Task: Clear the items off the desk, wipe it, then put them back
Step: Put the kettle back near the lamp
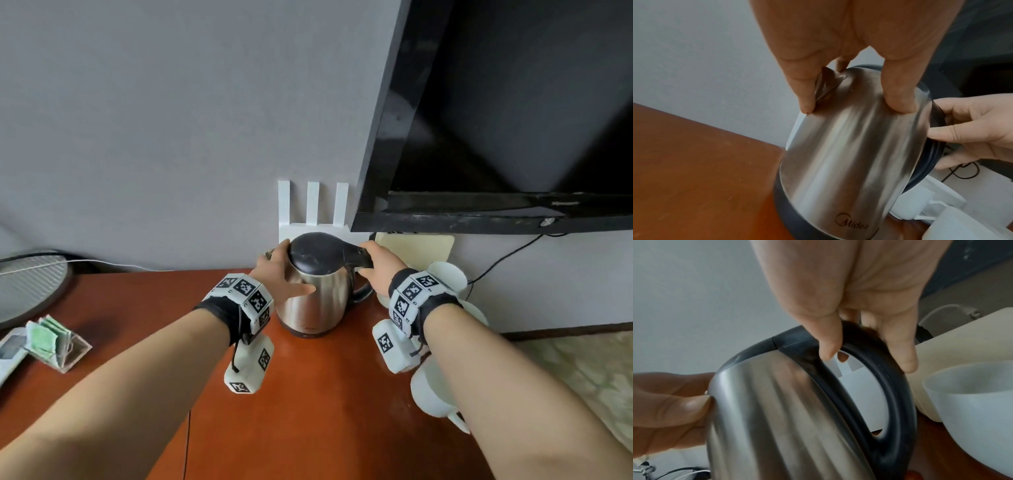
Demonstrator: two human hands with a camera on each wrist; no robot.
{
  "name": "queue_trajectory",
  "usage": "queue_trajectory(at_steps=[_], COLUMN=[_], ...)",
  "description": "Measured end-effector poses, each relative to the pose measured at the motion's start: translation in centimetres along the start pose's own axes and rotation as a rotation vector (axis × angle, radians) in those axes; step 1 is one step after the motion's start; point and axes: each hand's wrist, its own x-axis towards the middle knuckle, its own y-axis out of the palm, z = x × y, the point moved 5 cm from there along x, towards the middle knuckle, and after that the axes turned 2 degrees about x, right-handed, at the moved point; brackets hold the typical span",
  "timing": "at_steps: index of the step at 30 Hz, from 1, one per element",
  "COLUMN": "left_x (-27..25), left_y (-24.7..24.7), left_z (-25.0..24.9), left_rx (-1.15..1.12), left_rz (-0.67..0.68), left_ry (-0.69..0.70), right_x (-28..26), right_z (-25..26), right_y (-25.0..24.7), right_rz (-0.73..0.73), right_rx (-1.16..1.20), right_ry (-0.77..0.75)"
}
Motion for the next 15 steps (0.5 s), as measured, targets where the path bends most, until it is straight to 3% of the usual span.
queue_trajectory(at_steps=[15], left_x=[3.4], left_y=[2.8], left_z=[-2.0], left_rx=[-0.053], left_rz=[-0.026], left_ry=[-0.088], right_x=[4.9], right_z=[-4.1], right_y=[-0.1], right_rz=[0.060], right_rx=[0.004], right_ry=[-0.035])
